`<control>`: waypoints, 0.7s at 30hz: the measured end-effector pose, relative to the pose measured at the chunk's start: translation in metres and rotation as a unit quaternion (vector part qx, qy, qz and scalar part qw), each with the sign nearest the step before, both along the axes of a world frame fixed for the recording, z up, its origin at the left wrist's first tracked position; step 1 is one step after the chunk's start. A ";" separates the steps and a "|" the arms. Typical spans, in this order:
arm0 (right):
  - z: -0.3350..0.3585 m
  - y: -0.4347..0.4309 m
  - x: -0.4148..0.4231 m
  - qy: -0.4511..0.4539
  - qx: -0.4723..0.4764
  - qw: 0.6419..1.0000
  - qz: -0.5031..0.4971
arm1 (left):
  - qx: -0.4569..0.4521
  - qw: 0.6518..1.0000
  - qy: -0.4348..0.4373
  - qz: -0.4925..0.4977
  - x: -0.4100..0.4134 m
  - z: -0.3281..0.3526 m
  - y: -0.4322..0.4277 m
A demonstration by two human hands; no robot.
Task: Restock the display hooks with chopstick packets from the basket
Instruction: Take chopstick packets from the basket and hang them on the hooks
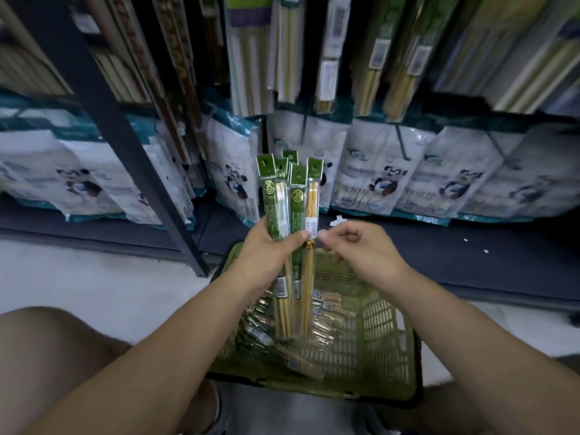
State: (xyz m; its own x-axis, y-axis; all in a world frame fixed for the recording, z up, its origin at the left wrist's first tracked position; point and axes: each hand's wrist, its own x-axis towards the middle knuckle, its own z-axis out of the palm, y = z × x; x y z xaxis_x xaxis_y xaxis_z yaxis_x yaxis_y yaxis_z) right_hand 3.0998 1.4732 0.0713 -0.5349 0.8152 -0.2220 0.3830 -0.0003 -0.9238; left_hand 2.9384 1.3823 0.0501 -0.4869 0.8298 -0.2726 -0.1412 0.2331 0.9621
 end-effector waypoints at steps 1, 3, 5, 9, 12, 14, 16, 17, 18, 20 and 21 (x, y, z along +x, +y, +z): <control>0.015 0.006 0.003 0.026 0.009 0.999 -0.023 | 0.006 1.000 0.009 -0.015 0.002 0.010 0.002; 0.046 0.017 0.004 0.079 0.037 0.995 -0.051 | 0.026 0.998 0.035 -0.055 0.007 0.031 0.006; 0.076 0.025 0.003 0.121 0.071 0.987 -0.072 | 0.051 0.992 0.072 -0.085 0.010 0.050 0.013; 0.130 0.035 0.004 0.184 0.110 0.971 -0.105 | 0.106 0.980 0.134 -0.098 0.015 0.101 0.032; 0.166 0.044 0.006 0.237 0.112 0.956 -0.130 | 0.148 0.972 0.156 -0.097 0.018 0.138 0.053; 0.188 0.053 0.007 0.261 0.125 0.946 -0.146 | 0.175 0.964 0.174 -0.096 0.018 0.157 0.068; 0.209 0.062 0.006 0.274 0.141 0.938 -0.159 | 0.198 0.958 0.179 -0.105 0.019 0.175 0.080; 0.218 0.067 0.006 0.275 0.155 0.935 -0.164 | 0.209 0.957 0.170 -0.105 0.019 0.182 0.087; 0.226 0.071 0.005 0.273 0.173 0.931 -0.167 | 0.222 0.957 0.160 -0.101 0.018 0.188 0.093; 0.242 0.079 0.003 0.272 0.212 0.923 -0.173 | 0.248 0.953 0.150 -0.084 0.016 0.198 0.104; 0.249 0.083 0.002 0.273 0.229 0.918 -0.176 | 0.250 0.952 0.161 -0.066 0.014 0.200 0.107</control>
State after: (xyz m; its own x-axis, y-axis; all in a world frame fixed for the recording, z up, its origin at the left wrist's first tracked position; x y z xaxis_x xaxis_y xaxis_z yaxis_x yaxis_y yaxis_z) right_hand 3.1016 1.5564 0.3201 -0.1507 0.9000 0.4091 -0.0855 0.4004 -0.9123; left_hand 2.9523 1.4896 0.2505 -0.3604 0.8767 0.3187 0.1785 -0.2705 0.9460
